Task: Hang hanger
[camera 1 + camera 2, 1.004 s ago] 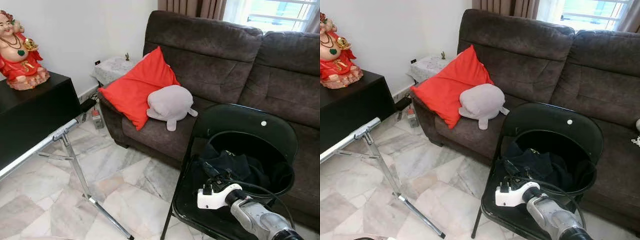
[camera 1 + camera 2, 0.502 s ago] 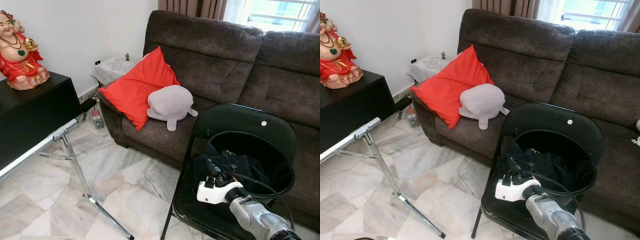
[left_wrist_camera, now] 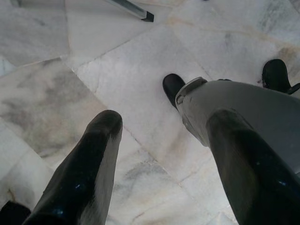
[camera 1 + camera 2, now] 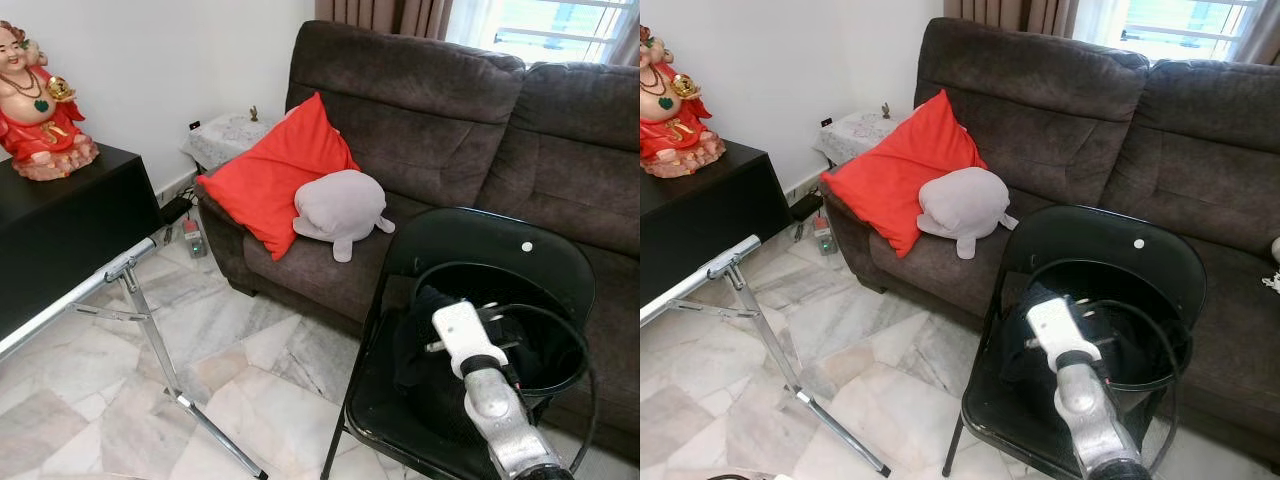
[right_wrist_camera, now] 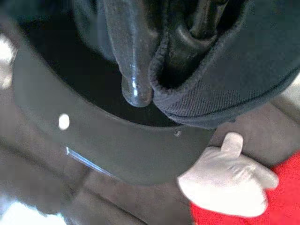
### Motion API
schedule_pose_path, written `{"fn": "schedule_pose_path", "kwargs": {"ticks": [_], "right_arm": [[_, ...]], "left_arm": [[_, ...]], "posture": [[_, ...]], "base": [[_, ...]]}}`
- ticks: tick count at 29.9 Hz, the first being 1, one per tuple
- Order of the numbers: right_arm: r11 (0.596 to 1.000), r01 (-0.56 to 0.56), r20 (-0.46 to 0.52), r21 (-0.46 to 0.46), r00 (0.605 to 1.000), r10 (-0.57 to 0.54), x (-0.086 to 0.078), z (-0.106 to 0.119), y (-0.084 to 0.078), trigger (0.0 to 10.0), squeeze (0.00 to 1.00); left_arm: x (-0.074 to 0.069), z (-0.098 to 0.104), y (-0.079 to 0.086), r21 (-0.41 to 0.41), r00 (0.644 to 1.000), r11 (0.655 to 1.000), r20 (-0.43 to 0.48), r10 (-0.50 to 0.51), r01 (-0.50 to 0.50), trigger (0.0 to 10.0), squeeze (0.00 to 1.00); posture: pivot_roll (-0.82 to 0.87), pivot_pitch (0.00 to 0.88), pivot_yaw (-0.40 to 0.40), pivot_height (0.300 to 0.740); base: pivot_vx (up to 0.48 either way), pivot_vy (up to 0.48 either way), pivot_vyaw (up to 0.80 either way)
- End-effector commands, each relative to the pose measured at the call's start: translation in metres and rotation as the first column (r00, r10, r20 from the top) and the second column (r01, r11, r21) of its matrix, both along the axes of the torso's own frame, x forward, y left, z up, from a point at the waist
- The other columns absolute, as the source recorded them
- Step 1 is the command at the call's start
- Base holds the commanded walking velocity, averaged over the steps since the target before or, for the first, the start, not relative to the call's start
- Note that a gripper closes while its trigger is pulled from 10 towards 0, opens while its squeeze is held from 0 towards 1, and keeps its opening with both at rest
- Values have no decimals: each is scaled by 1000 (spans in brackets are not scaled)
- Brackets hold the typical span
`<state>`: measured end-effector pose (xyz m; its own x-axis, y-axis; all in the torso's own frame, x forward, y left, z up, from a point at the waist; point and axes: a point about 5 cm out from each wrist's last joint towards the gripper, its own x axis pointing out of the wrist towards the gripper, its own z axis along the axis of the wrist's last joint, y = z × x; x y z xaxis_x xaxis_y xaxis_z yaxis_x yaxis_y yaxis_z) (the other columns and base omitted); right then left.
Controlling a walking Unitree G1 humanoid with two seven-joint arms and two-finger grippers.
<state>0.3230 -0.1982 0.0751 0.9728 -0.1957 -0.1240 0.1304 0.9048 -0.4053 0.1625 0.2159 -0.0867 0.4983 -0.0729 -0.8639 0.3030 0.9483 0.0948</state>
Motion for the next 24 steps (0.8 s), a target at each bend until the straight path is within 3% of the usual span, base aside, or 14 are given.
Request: {"fn": "schedule_pose_path", "kwargs": {"ticks": [1,3,5,6,7,11,16,19,24], "right_arm": [[983,91,-8,162,996,-91,-5,2,-6,0,0],[969,129,-14,209,992,-129,-7,2,-8,0,0],[905,256,-65,340,966,-249,-19,-1,-18,0,0],[905,256,-65,340,966,-249,-19,-1,-18,0,0],[899,240,-71,367,971,-230,-23,0,-16,10000,0],[918,225,-45,326,974,-222,-23,5,-16,10000,0],[916,198,17,350,976,-218,-19,20,-13,10000,0],[945,124,51,303,988,-146,-15,29,-1,10000,0],[969,75,92,235,991,-99,-7,39,4,10000,0]], "left_arm": [[-4,-1,2,7,1000,1000,-11,1,-1,10000,0],[-4,-1,2,7,1000,1000,-11,2,-2,10000,0],[-5,-1,3,8,1000,1000,-14,0,0,10000,0],[-5,-1,3,8,1000,1000,-14,0,0,10000,0],[-5,-1,4,10,1000,1000,-17,-4,4,10000,0],[-6,-1,5,14,1000,1000,-20,-10,10,10000,0],[-7,-1,9,32,1000,999,-19,1,0,10000,0],[-8,-1,10,40,1000,999,-14,16,-16,10000,0],[-9,-1,13,59,999,998,-9,31,-30,10000,0]], "posture": [[-63,8,26,740],[-65,6,26,740],[-75,1,30,740],[-75,1,30,740],[-79,0,36,740],[-79,0,48,740],[-61,0,48,740],[-44,0,52,740],[-43,0,57,740]], "base": [[0,0,0],[0,0,0],[0,0,0],[0,0,0],[0,0,0],[0,0,0],[0,0,0],[0,0,796],[0,0,800]]}}
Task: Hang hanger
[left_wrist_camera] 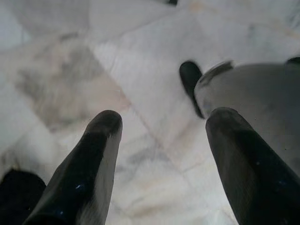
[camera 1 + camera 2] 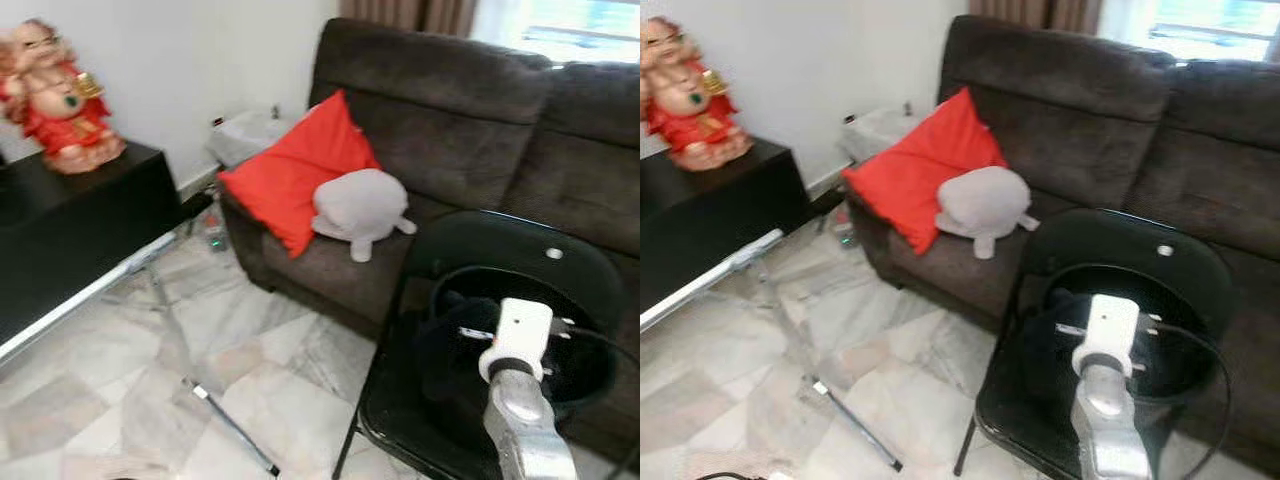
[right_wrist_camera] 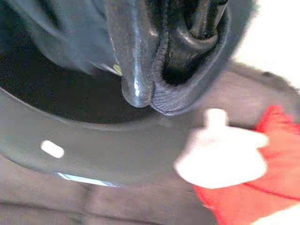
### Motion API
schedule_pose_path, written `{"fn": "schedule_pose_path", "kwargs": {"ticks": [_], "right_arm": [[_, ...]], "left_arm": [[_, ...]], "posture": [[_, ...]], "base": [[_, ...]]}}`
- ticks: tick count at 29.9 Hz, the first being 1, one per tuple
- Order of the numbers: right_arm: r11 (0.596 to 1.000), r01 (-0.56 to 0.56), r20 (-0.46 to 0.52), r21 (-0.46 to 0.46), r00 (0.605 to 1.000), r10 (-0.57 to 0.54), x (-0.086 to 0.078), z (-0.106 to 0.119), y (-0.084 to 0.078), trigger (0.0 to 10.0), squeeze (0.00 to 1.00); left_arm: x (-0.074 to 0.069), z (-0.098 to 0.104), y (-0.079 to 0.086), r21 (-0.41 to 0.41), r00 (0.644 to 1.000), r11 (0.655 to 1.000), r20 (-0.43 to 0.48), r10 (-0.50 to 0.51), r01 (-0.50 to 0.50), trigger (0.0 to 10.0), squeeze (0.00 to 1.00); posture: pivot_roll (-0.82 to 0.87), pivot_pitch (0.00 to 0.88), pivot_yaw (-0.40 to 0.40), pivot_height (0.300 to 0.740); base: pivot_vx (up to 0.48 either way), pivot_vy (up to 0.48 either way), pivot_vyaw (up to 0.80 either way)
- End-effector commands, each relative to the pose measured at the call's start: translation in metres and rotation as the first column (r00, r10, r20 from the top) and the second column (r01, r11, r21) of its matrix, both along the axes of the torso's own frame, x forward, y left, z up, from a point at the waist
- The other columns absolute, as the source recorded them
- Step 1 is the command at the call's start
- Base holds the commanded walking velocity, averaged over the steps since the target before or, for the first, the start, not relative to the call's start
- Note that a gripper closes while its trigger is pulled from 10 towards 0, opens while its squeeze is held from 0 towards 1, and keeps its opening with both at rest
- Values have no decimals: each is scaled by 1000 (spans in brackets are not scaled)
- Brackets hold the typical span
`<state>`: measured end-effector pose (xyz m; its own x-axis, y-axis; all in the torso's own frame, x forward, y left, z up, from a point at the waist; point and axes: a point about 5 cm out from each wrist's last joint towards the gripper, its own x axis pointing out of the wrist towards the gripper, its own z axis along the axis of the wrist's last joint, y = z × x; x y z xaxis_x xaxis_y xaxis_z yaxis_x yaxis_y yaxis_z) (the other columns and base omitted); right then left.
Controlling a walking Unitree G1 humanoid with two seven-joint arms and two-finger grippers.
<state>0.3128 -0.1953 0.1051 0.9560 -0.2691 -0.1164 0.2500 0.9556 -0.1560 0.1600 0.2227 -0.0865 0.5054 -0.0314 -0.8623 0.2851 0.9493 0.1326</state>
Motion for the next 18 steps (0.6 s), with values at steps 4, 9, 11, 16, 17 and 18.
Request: {"fn": "schedule_pose_path", "kwargs": {"ticks": [4,9,11,16,17,18], "right_arm": [[999,-36,56,-35,998,38,6,16,3,10000,0],[992,-98,106,-86,989,107,8,31,10,10000,0],[990,-103,114,-93,987,113,8,33,11,10000,0],[966,-191,170,-175,960,221,10,46,24,10000,0],[959,-204,168,-197,957,238,10,46,26,10000,0],[959,-208,166,-195,956,241,11,46,27,10000,0]], "left_arm": [[-8,-2,7,24,1000,1000,-24,14,-14,10000,0],[-8,-2,6,22,1000,1000,-23,14,-14,10000,0],[-8,-2,6,24,1000,1000,-23,13,-12,10000,0],[-8,-3,5,24,1000,1000,-24,12,-11,10000,0],[-8,-3,5,24,1000,1000,-25,11,-10,10000,0],[-8,-3,5,24,1000,1000,-25,10,-10,10000,0]], "posture": [[-44,0,59,740],[-59,0,63,740],[-60,0,63,740],[-57,0,60,740],[-59,0,60,740],[-58,0,59,740]], "base": [[0,0,800],[0,0,800],[0,0,800],[0,0,800],[0,0,800],[0,0,800]]}}
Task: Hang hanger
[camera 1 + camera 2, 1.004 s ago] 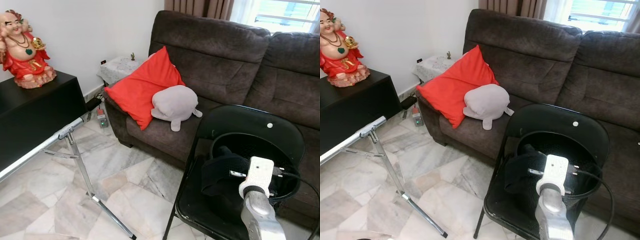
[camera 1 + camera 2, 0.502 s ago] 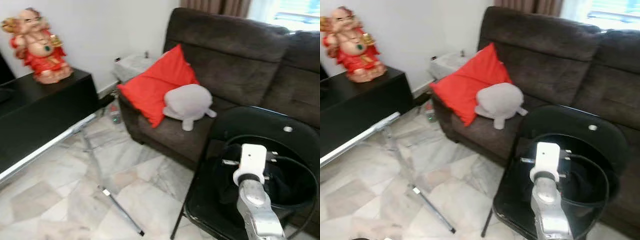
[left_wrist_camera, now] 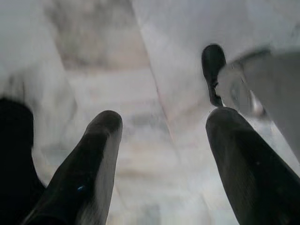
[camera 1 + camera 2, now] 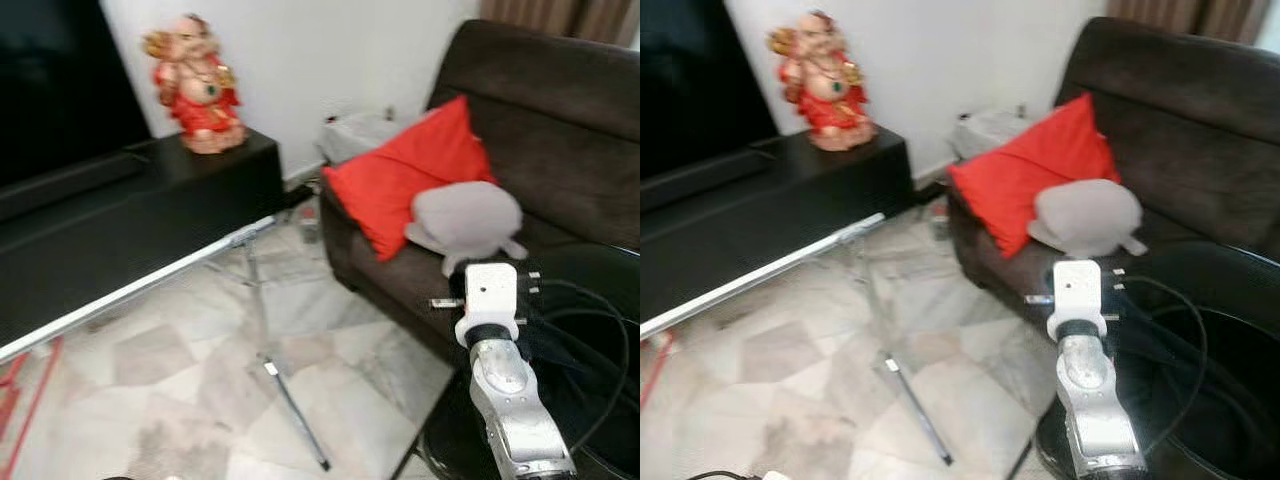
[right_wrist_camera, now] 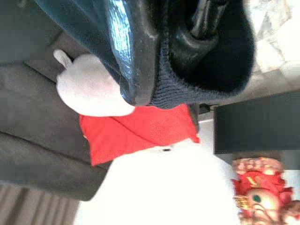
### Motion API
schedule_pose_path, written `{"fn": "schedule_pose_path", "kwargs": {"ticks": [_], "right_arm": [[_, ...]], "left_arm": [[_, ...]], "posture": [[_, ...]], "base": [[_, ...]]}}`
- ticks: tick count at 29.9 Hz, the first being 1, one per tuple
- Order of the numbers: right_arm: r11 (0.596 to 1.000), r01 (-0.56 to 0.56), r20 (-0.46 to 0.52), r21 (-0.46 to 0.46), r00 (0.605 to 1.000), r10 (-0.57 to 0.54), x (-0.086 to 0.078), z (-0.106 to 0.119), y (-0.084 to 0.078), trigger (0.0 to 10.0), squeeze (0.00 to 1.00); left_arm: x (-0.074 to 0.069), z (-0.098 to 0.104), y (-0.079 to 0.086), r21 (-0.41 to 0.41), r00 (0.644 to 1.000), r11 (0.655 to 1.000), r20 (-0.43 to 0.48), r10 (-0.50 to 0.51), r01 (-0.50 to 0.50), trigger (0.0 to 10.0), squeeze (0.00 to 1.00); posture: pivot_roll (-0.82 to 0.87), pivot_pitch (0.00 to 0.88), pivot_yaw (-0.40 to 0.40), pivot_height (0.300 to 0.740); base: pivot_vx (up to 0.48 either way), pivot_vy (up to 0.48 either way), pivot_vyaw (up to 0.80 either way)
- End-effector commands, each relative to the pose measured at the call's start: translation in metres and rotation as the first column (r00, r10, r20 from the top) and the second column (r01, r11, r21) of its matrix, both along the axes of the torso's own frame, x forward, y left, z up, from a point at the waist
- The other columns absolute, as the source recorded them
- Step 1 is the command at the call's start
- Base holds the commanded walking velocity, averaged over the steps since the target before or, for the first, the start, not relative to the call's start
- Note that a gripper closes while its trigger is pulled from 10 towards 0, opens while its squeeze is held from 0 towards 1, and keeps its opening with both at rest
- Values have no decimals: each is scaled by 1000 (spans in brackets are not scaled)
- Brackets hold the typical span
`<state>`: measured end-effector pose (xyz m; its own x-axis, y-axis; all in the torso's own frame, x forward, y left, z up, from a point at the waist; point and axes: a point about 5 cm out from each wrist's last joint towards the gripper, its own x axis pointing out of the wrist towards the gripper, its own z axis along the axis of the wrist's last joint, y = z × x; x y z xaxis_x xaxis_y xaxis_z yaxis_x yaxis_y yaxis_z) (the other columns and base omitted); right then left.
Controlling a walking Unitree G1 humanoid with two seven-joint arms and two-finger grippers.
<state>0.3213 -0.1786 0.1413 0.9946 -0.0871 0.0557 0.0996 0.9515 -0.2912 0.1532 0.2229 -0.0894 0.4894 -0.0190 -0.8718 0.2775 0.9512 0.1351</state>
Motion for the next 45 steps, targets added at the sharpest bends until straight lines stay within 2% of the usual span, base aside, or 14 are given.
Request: {"fn": "schedule_pose_path", "kwargs": {"ticks": [1,8,13,17,22,28,30,34,37,38,39,42,43,45], "right_arm": [[999,-45,39,-4,998,45,2,10,11,10000,0],[979,-197,61,-53,978,200,3,18,35,10000,0],[939,-343,108,-32,932,345,-2,28,54,10000,0],[851,-521,139,-72,839,526,-13,38,74,10000,0],[723,-691,225,-27,700,678,-30,57,95,10000,0],[624,-782,240,3,606,758,-40,61,109,10000,0],[638,-770,227,24,625,747,-38,56,106,10000,0],[775,-618,152,134,785,600,-22,34,81,10000,0],[897,-414,-11,159,907,420,-10,5,56,10000,0],[897,-414,-11,159,907,420,-10,5,56,10000,0],[947,-237,-106,215,959,264,-7,-16,36,10000,0],[959,-124,-173,254,970,171,-13,-44,19,10000,0],[965,-64,-248,253,960,129,-20,-68,11,10000,0],[966,-27,-315,258,943,110,-26,-87,6,10000,0]], "left_arm": [[-1,0,5,15,1000,1000,-6,-1,1,10000,0],[1,1,5,14,1000,1000,1,9,-9,10000,0],[2,2,4,13,1000,1000,5,12,-12,10000,0],[4,2,4,11,1000,1000,6,9,-9,10000,0],[5,2,3,10,1000,1000,7,9,-9,10000,0],[5,2,3,9,1000,1000,8,8,-8,10000,0],[5,2,3,8,1000,1000,9,9,-9,10000,0],[5,2,2,7,1000,1000,9,9,-10,10000,0],[5,2,2,6,1000,1000,6,8,-8,10000,0],[5,2,2,6,1000,1000,6,8,-8,10000,0],[5,2,2,6,1000,1000,5,7,-7,10000,0],[5,2,1,4,1000,1000,5,6,-6,10000,0],[5,2,1,4,1000,1000,5,6,-6,10000,0],[5,2,1,3,1000,1000,5,8,-8,10000,0]], "posture": [[-57,0,58,740],[-49,0,53,740],[-49,0,49,740],[-53,0,49,740],[-54,0,46,740],[-50,0,43,740],[-49,0,42,740],[-49,0,42,740],[-54,0,41,740],[-54,0,41,740],[-56,0,39,740],[-55,0,41,740],[-54,0,40,740],[-52,0,40,740]], "base": [[0,0,800],[0,0,800],[0,0,800],[0,0,800],[0,0,800],[0,0,800],[0,0,800],[0,0,158],[0,0,0],[0,0,0],[0,0,0],[0,0,0],[0,0,0],[0,0,0]]}}
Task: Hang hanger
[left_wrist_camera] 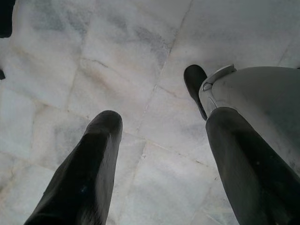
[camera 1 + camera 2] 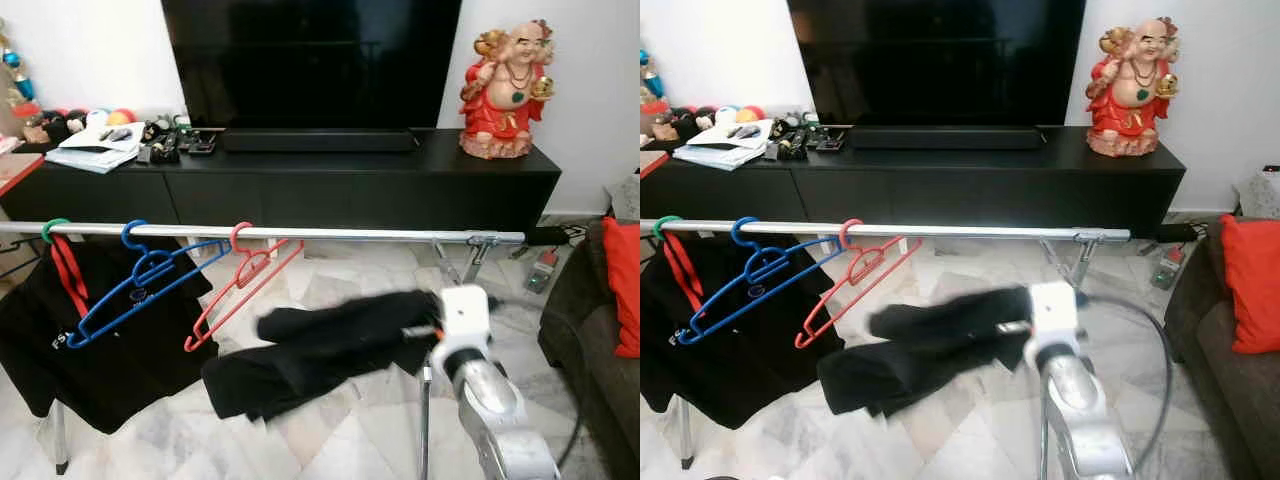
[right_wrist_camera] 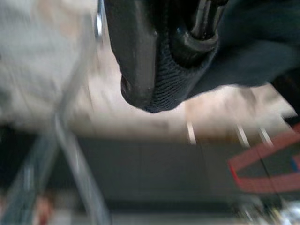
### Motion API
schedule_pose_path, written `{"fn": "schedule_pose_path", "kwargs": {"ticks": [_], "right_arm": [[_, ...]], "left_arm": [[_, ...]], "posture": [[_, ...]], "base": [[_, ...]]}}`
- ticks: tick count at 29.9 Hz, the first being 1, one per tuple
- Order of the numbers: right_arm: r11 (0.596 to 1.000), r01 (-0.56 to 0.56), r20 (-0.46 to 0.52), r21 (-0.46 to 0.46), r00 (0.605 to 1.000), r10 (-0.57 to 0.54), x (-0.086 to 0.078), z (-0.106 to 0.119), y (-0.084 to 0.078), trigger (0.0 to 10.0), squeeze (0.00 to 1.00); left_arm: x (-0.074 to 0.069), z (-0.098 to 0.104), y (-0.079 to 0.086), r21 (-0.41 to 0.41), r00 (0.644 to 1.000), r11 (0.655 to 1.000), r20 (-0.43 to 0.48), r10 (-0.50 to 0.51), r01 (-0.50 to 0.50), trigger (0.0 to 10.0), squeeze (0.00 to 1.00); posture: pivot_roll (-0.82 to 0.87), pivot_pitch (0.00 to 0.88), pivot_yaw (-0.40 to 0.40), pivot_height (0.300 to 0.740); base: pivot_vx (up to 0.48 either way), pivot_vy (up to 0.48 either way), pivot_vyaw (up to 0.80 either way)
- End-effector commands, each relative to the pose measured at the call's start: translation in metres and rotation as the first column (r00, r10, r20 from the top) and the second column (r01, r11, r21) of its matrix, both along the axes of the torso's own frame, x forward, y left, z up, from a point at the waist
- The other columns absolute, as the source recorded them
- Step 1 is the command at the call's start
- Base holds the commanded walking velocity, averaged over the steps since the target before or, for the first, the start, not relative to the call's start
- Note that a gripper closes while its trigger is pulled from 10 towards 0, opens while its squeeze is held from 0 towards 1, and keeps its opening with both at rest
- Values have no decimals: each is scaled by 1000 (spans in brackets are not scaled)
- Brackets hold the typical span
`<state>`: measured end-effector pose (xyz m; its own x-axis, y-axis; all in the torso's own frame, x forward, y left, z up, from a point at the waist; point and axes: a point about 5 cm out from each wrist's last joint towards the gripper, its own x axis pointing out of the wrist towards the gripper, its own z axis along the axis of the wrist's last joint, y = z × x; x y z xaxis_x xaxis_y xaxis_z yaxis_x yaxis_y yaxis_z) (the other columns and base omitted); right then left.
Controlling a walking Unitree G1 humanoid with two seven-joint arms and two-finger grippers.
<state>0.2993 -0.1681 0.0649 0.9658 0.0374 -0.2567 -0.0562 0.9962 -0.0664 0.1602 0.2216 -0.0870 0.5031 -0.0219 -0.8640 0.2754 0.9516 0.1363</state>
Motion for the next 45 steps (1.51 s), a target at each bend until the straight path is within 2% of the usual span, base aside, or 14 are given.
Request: {"fn": "schedule_pose_path", "kwargs": {"ticks": [1,3,6,11,12,14,16,23,30,34,45], "right_arm": [[999,30,-29,13,999,-30,-4,-10,-4,10000,0],[997,64,-125,41,990,-58,-12,-35,-9,10000,0],[993,109,-288,51,953,-90,-30,-73,-15,10000,0],[980,181,-517,76,848,-117,-72,-119,-19,10000,0],[972,222,-564,84,814,-137,-85,-129,-21,10000,0],[948,298,-592,110,786,-178,-94,-135,-24,10000,0],[943,314,-613,111,768,-184,-104,-140,-23,10000,0],[944,314,-628,98,756,-186,-121,-149,-24,10000,0],[965,256,-648,54,744,-161,-136,-155,-29,10000,0],[977,208,-649,36,749,-136,-141,-157,-29,10000,0],[995,104,-654,-8,752,-84,-145,-159,-24,10000,0]], "left_arm": [[-2,0,2,7,1000,1000,-10,8,-8,10000,0],[-2,0,2,7,1000,1000,-9,10,-10,10000,0],[-1,0,2,7,1000,1000,-8,12,-12,10000,0],[-1,-1,0,3,1000,1000,-6,15,-15,10000,0],[-2,-1,1,3,1000,1000,-6,19,-19,10000,0],[-2,-1,1,3,1000,1000,-7,22,-22,10000,0],[-3,-1,1,5,1000,1000,-9,23,-23,10000,0],[-5,-2,1,1,1000,1000,-15,27,-27,10000,0],[-9,-4,0,-40,990,989,-14,139,-139,10000,0],[-12,-6,1,-64,971,969,-13,237,-237,10000,0],[-14,-6,0,-74,969,966,-13,247,-247,10000,0]], "posture": [[-52,0,40,740],[-52,0,39,740],[-55,0,36,740],[-40,0,29,740],[-38,0,27,740],[-36,2,26,740],[-38,4,29,740],[-48,3,31,740],[-60,0,24,740],[-65,0,24,740],[-64,0,20,740]], "base": [[0,0,0],[0,0,0],[0,0,0],[0,0,0],[0,0,0],[0,0,0],[0,0,0],[0,0,0],[0,0,0],[0,0,0],[0,0,0]]}}
